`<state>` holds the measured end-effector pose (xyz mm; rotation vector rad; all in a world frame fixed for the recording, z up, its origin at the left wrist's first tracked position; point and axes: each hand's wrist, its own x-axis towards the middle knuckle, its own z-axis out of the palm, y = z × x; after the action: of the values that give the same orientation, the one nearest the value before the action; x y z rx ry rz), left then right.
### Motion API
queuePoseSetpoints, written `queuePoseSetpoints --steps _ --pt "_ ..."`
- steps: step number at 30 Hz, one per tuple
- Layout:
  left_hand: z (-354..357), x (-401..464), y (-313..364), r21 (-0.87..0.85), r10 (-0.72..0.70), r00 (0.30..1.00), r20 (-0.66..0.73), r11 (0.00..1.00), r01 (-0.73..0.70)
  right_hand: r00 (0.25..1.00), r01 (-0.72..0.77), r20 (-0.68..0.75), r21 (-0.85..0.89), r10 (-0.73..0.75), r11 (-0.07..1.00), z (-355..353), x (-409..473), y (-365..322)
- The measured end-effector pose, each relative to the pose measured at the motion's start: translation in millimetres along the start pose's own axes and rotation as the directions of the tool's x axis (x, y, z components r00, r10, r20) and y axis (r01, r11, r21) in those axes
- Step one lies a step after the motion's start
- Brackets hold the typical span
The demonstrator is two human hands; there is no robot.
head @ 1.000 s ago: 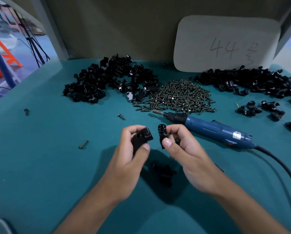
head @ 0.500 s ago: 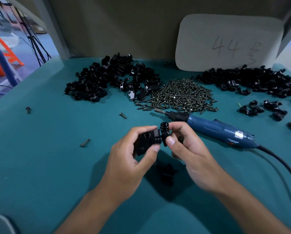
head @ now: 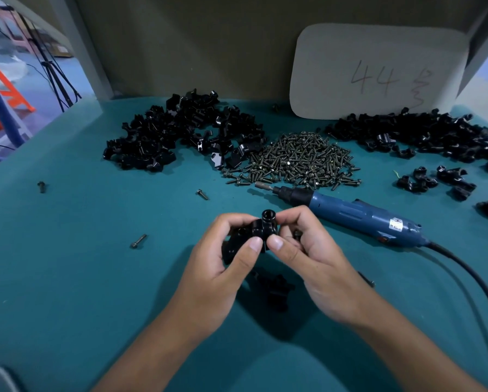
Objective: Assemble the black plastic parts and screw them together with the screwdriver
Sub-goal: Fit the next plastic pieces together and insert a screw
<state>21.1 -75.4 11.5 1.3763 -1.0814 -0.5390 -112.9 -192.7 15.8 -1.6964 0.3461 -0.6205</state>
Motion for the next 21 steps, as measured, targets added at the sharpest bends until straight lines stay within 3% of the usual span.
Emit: queuePoseSetpoints --steps 4,21 --pt "2.4 -0.7 0.8 -0.074 -0.011 1.0 -0.01 0.997 0.01 0.999 -0.037 0.028 0.021 0.036 0.999 0.4 -1.1 0.0" --pt "3.9 -1.1 0.9 -0.081 -0.018 0.997 -0.076 0.997 0.012 0.989 -0.103 0.111 0.091 0.092 0.991 1.1 -2.0 -8.5"
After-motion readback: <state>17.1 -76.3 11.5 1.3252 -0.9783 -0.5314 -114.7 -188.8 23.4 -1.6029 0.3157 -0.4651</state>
